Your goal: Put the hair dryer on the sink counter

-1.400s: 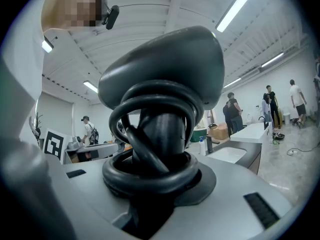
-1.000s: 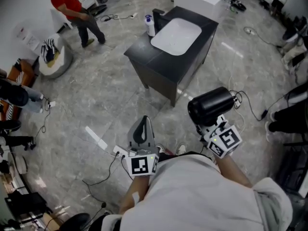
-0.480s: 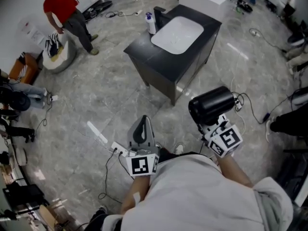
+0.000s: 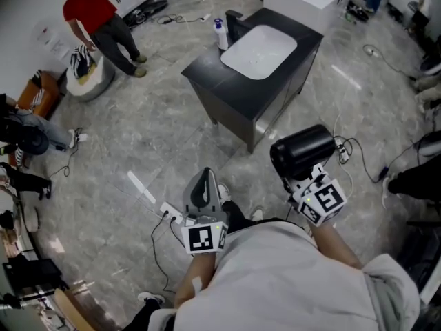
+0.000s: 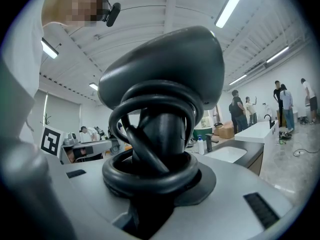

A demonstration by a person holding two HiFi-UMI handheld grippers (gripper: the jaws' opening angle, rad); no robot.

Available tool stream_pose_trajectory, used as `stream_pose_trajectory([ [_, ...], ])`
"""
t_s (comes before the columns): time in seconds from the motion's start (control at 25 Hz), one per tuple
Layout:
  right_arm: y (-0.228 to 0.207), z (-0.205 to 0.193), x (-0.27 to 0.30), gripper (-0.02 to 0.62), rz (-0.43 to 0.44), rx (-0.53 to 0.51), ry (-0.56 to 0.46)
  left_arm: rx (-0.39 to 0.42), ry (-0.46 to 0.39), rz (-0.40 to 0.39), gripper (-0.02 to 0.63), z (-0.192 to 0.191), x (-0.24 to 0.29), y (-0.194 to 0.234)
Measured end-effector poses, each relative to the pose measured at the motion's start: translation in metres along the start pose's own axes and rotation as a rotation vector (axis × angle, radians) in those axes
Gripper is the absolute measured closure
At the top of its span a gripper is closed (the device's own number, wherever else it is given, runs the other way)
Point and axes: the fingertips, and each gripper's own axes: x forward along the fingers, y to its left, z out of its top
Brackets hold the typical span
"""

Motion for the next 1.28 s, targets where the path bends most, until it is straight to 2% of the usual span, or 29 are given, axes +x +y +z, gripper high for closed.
stream_pose_trajectory([
  [0.32, -0.013, -0.002, 0.008, 0.439, -0.045, 0.003, -0.021, 0.004, 0.001, -0.051, 0.604, -0.011, 0.032, 0.004],
  [0.68, -0.036, 0.005, 0.047, 0.439, -0.111, 0.019, -0.021, -0.021, -0.016, -0.043, 0.603, -0.007, 0.079, 0.052],
  [1.28, -0.053, 0.021, 0.153, 0.440, -0.107, 0.024, -0.016, -0.035, 0.004, -0.043, 0.604, -0.013, 0.156, 0.134],
])
